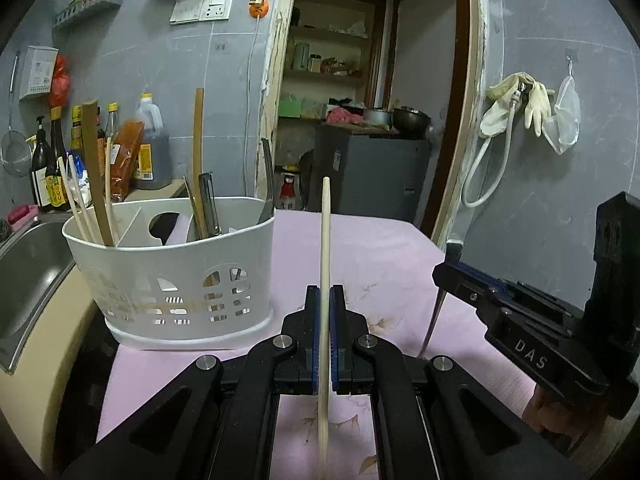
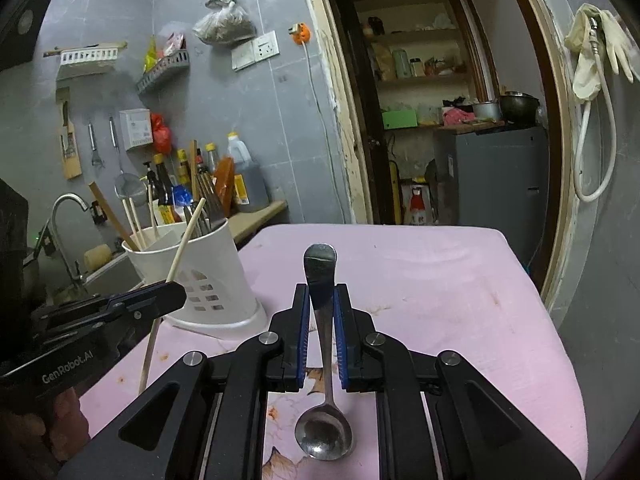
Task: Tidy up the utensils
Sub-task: 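Lift the chopstick and spoon and carry both over the white caddy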
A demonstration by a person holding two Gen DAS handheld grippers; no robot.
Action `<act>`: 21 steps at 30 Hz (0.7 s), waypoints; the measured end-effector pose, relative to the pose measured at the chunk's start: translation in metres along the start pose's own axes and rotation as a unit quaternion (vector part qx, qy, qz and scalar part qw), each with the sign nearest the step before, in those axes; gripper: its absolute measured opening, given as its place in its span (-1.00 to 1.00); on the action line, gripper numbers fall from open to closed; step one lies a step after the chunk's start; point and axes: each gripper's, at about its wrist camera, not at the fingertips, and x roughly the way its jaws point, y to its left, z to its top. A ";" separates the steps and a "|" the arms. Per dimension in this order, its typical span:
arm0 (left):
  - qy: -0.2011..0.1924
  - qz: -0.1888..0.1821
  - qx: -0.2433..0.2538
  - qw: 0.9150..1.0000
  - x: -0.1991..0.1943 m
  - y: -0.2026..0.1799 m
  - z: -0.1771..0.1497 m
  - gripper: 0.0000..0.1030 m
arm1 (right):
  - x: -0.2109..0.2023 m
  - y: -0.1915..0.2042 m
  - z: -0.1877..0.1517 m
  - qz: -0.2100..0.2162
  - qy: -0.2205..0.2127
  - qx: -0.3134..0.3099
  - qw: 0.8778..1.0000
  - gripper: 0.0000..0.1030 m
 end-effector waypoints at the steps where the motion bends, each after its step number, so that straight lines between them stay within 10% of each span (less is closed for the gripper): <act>1: -0.001 -0.001 -0.002 1.000 0.000 0.000 0.000 -0.96 | -0.001 0.000 0.000 0.000 -0.003 0.000 1.000 -0.83; 13: -0.018 -0.004 -0.008 1.000 -0.009 0.008 0.005 -0.96 | -0.003 0.004 0.001 0.000 -0.014 -0.007 1.000 -0.96; 21: -0.013 -0.004 -0.017 1.000 -0.015 0.013 0.001 -0.96 | 0.021 0.004 -0.015 0.014 0.063 0.006 0.998 -0.95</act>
